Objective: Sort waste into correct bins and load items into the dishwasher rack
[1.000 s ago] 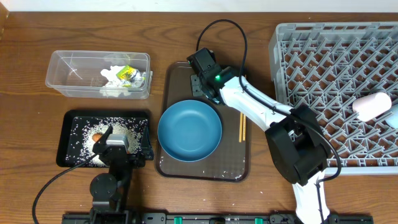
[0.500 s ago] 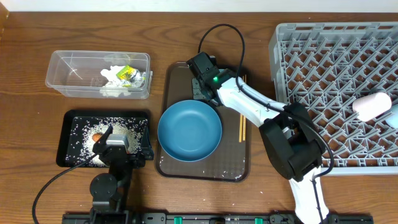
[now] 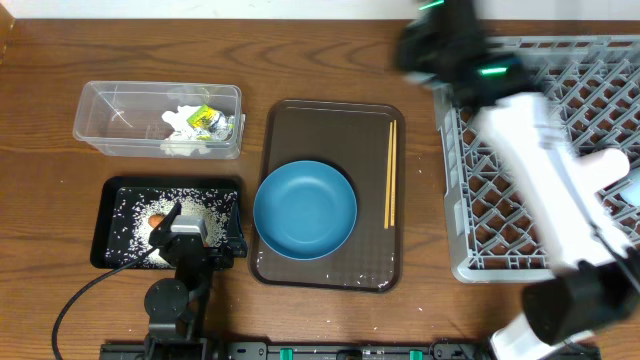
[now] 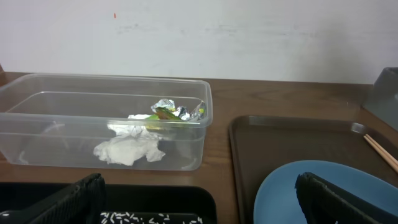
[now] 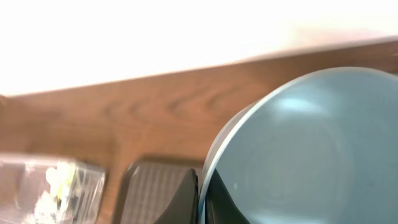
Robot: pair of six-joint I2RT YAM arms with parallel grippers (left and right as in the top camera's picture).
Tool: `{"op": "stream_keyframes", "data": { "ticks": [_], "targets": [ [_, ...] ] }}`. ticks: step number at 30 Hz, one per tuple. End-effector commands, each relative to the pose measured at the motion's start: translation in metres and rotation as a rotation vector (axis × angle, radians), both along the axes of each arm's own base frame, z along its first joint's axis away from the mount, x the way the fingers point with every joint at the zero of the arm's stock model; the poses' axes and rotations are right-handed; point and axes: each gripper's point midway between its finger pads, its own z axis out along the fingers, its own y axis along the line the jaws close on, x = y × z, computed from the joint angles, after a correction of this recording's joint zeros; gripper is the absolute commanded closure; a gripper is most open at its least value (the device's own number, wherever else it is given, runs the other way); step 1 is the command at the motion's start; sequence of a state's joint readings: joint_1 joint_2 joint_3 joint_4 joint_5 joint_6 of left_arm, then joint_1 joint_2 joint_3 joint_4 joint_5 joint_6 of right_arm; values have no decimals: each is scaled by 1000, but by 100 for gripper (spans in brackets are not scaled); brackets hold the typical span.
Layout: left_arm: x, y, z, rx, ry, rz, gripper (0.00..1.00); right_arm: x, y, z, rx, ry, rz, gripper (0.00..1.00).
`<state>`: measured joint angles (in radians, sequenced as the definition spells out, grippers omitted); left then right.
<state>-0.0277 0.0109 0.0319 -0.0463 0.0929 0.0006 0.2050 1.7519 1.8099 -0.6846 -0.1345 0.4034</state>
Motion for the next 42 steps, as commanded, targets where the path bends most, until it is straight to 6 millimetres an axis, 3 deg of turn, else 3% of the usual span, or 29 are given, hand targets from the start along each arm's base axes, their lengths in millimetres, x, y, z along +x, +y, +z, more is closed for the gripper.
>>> {"op": "stream_keyframes", "data": {
  "ticks": [1,4,7,13,20,30,35,42],
  "targets": [
    [0,2,-16,8,37,9,1,-3,-36,-3,156,20,209,99],
    [0,2,-16,8,37,9,1,-7,-88,0,336,-3,304,99],
    [0,2,-16,8,37,9,1,-6,-142,-8,473,-21,295,99],
    [0,2,-16,8,37,9,1,-3,-220,-53,677,-16,252,99],
    [0,2,-16,8,37,9,1,-6,-255,-87,839,-33,282,99],
    [0,2,-16,8,37,9,1,-21,-303,-91,851,-69,187,99],
    [0,2,-16,8,37,9,1,-23,-308,-91,851,-73,177,99],
    [0,2,-16,8,37,9,1,-22,-297,-84,867,-91,234,99]
  ]
}}
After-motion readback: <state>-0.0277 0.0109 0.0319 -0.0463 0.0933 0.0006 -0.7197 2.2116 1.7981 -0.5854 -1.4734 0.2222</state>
